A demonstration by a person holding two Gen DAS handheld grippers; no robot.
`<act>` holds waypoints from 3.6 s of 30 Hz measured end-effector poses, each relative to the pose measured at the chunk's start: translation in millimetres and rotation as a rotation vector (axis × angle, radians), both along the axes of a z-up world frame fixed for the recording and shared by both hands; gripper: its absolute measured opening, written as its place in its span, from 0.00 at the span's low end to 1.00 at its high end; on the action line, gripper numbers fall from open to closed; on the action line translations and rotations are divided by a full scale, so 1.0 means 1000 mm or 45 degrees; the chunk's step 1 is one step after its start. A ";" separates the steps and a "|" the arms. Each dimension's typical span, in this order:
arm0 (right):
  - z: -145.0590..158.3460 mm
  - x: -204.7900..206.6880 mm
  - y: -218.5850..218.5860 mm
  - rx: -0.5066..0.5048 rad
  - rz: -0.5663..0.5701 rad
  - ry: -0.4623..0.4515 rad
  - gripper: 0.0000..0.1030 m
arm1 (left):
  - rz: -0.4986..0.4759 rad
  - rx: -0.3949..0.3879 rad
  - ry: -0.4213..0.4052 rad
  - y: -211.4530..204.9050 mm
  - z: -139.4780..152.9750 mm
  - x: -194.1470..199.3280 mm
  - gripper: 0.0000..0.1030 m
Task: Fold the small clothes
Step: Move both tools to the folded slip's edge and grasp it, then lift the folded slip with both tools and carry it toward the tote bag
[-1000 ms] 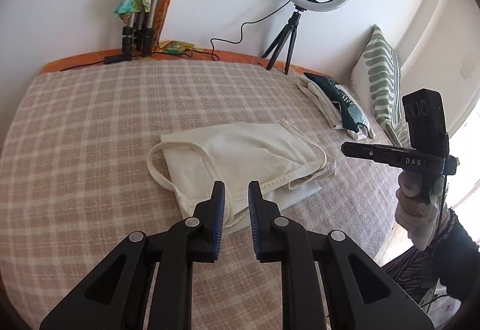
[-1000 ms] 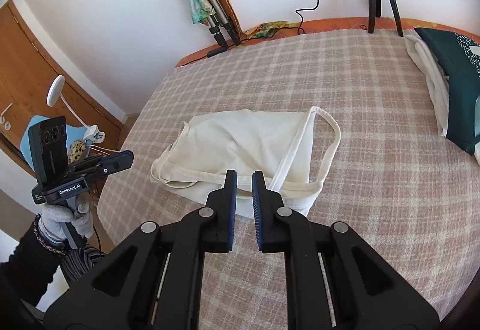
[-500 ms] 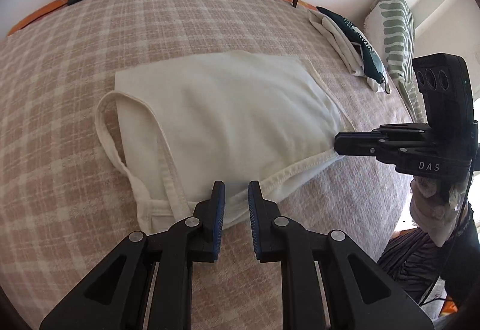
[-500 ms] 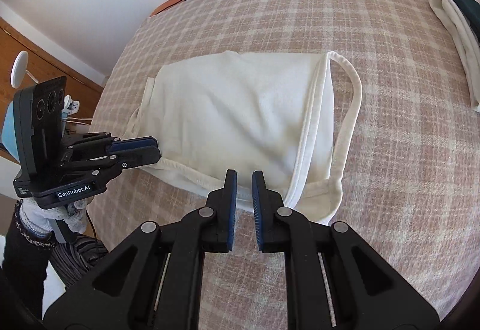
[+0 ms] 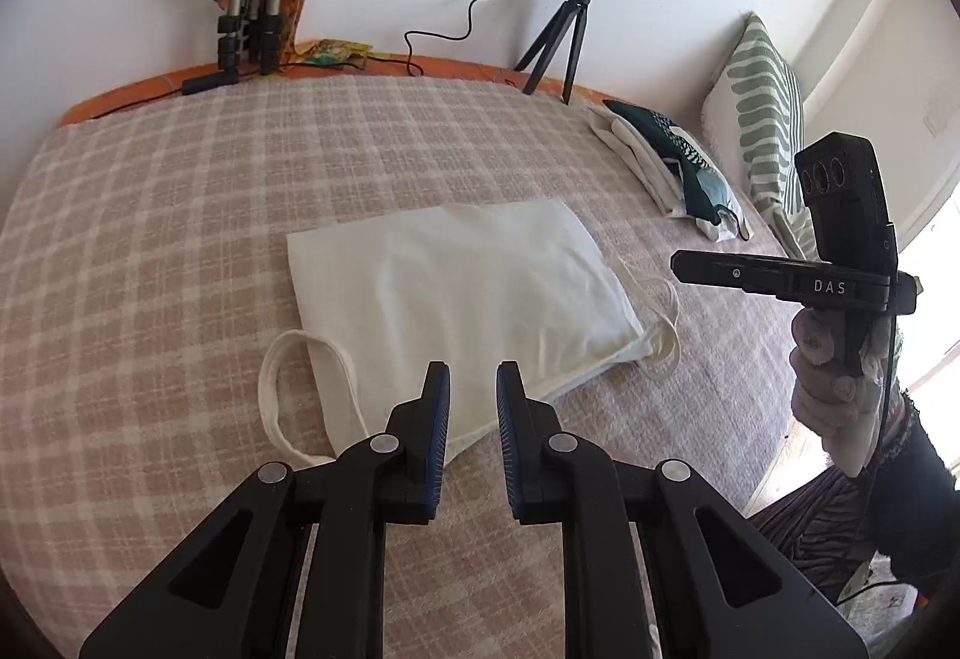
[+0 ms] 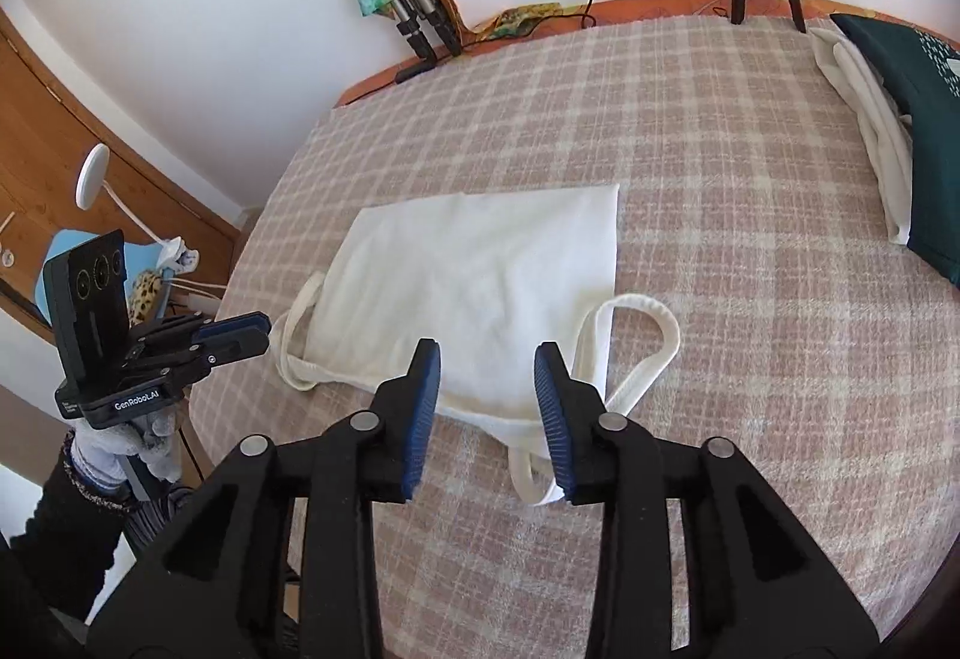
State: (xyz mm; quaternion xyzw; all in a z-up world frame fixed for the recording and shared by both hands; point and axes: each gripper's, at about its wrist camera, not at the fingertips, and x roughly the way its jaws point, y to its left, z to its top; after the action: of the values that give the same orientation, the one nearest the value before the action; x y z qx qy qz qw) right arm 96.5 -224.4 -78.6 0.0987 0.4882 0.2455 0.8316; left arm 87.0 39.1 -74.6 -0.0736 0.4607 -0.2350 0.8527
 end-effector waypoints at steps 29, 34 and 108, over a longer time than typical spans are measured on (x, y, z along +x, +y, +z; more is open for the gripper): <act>-0.020 0.046 -0.015 -0.069 -0.093 -0.019 0.38 | 0.175 -0.057 0.030 0.019 -0.011 0.030 0.14; -0.041 0.092 -0.017 0.105 -0.164 0.072 0.38 | 0.203 -0.138 0.085 0.017 -0.030 0.045 0.14; -0.086 0.047 -0.018 0.474 -0.086 0.347 0.09 | 0.216 -0.419 0.229 0.035 -0.061 0.051 0.08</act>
State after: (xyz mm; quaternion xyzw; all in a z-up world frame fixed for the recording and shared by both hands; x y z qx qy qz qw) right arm 143.2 -242.0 -164.8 0.2988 0.5387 0.2879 0.7333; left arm 138.4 74.2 -135.4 -0.2711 0.4824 -0.2271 0.8014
